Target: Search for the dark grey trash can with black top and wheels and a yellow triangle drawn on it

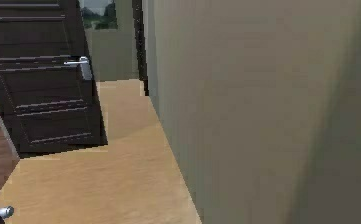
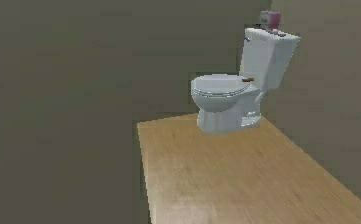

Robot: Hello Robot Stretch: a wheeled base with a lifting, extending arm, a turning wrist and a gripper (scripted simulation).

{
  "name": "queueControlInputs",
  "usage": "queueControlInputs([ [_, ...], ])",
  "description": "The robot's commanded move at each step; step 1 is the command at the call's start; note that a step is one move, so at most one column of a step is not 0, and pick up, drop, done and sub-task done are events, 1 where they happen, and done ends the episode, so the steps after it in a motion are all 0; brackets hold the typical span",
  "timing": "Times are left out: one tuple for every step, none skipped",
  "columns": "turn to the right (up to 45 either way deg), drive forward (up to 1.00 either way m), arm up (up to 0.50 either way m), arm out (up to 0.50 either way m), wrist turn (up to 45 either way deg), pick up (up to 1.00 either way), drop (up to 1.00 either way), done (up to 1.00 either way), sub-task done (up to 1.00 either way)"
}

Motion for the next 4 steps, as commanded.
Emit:
queueControlInputs([
  [-9.0,0.0,0.0,0.0,0.0,0.0,0.0,0.0,0.0],
  [0.0,0.3,0.0,0.0,0.0,0.0,0.0,0.0,0.0],
  [-6.0,0.0,0.0,0.0,0.0,0.0,0.0,0.0,0.0],
  [0.0,1.0,0.0,0.0,0.0,0.0,0.0,0.0,0.0],
])
